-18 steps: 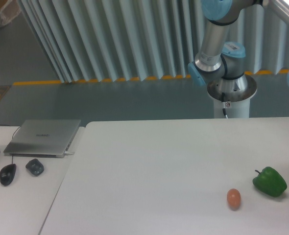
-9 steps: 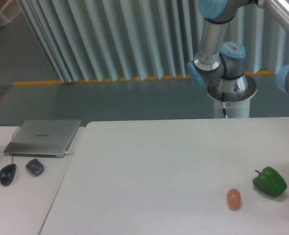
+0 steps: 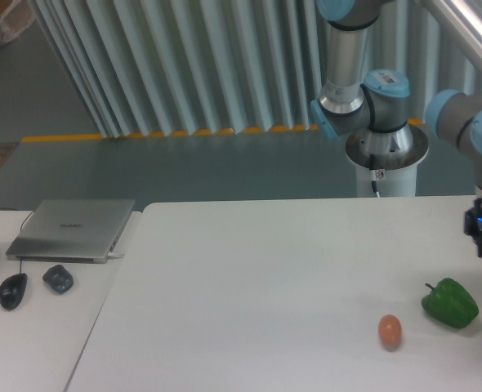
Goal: Place the yellow pepper in a basket
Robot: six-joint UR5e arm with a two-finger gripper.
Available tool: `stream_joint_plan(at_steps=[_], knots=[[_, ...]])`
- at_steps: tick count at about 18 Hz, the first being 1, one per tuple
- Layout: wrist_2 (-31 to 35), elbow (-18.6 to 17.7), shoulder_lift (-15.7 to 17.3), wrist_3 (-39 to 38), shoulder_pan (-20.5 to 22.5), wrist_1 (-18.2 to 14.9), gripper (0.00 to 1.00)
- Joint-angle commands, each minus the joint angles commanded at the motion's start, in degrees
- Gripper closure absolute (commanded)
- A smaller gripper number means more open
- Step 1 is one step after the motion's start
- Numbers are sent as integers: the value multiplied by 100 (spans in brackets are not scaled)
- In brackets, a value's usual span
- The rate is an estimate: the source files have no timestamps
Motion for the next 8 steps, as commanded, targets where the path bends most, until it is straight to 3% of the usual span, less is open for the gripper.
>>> stream_joint_plan(at_steps=[6, 8], knots=[[16, -18, 185, -53, -378, -607, 0], [25, -62, 212, -62, -405, -590, 0]])
